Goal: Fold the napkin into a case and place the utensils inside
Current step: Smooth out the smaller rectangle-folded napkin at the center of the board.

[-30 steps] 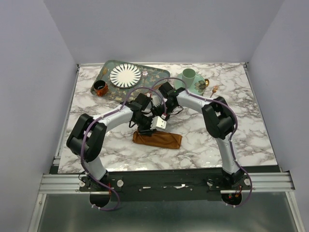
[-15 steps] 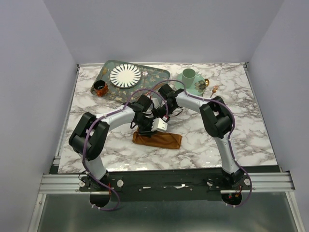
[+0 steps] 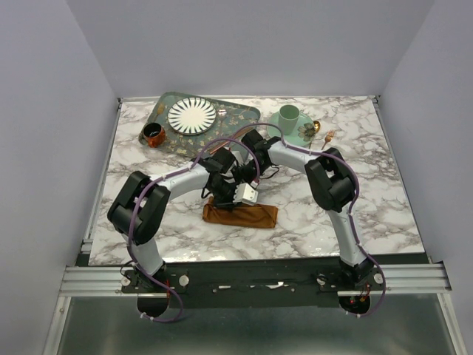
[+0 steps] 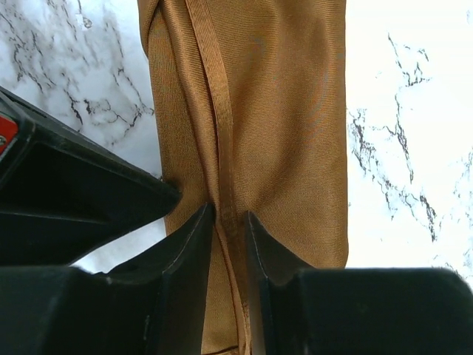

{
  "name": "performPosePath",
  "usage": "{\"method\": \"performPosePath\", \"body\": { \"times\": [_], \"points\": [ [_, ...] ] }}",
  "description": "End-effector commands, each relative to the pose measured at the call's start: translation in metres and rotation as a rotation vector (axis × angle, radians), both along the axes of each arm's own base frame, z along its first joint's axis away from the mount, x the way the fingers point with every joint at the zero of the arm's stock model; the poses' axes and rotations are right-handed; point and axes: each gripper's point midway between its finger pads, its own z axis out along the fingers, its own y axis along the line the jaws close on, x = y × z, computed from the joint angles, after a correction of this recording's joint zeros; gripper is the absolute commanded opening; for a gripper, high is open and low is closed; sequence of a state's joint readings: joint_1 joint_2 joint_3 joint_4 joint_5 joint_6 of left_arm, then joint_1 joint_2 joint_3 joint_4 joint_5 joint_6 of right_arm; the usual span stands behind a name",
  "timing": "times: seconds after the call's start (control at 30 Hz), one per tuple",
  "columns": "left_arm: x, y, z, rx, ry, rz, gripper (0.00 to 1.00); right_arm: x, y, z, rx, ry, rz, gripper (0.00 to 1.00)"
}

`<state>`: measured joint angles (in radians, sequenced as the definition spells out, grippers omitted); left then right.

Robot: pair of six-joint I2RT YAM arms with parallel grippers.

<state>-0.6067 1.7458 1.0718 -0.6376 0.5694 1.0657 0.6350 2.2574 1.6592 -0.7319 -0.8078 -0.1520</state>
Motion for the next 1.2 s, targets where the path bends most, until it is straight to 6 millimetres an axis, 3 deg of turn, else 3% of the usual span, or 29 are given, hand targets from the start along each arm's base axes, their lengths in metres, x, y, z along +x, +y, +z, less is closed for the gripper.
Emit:
{"method": "performPosePath", "body": {
  "times": [0.0, 0.23, 0.73, 1.03, 1.17],
  "points": [
    [-0.006, 0.002, -0.007, 0.037, 0.026, -0.014, 0.29, -0.015, -0.001, -0.008, 0.001, 0.052, 0.031, 0.01],
    [0.000, -0.007, 0.008, 0.005, 0.016, 0.028, 0.00, -0.018, -0.001, -0.008, 0.012, 0.052, 0.046, 0.01],
    [0.031, -0.021, 0.027, -0.028, -0.062, 0.118, 0.00, -0.022, -0.003, -0.007, 0.021, 0.035, 0.073, 0.01],
    [0.015, -0.016, 0.004, 0.032, -0.047, 0.072, 0.00, -0.021, -0.004, -0.003, 0.017, 0.019, 0.070, 0.01],
    [0.016, -0.012, -0.007, 0.068, -0.071, 0.080, 0.00, -0.018, -0.005, 0.001, -0.003, 0.005, 0.055, 0.10]
  ]
}}
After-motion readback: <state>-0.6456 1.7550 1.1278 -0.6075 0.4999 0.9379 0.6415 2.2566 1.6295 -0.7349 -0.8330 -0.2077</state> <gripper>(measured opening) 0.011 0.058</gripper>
